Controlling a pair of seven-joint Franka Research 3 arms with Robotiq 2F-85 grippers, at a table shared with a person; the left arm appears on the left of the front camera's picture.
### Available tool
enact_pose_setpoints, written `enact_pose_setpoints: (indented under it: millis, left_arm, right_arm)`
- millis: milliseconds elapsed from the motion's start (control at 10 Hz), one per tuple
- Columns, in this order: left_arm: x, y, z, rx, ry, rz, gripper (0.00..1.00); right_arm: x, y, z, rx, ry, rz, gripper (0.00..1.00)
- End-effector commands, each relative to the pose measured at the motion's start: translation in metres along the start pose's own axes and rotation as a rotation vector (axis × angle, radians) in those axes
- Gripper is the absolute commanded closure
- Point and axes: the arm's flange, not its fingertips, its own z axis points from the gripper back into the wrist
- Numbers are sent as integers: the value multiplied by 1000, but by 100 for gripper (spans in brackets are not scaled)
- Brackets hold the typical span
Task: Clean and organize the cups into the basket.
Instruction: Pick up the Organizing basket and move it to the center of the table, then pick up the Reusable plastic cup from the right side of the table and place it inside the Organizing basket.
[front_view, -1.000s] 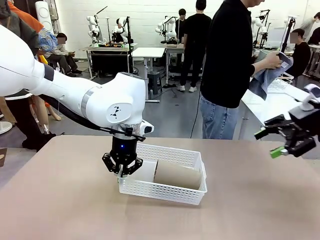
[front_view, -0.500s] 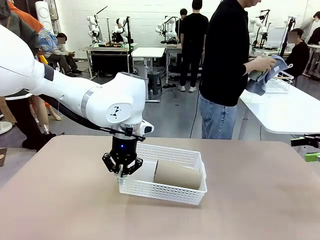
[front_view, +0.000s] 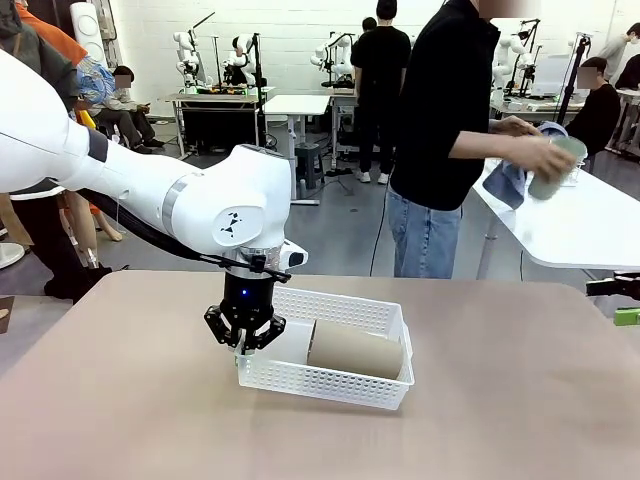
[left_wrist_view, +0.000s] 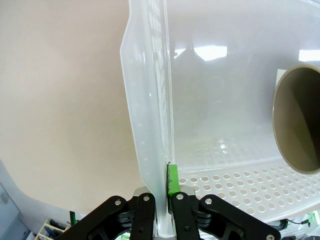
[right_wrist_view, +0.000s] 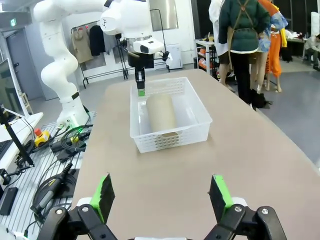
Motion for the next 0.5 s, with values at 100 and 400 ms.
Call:
enact_pose_setpoints:
  millis: [100, 400]
  left_arm:
    - [0, 0, -3, 7, 0, -12, 100]
    - [0, 0, -3, 7, 0, -12, 100]
  right_arm:
    - [3, 1, 0, 1, 11, 6, 0]
    - [3, 1, 0, 1, 11, 6, 0]
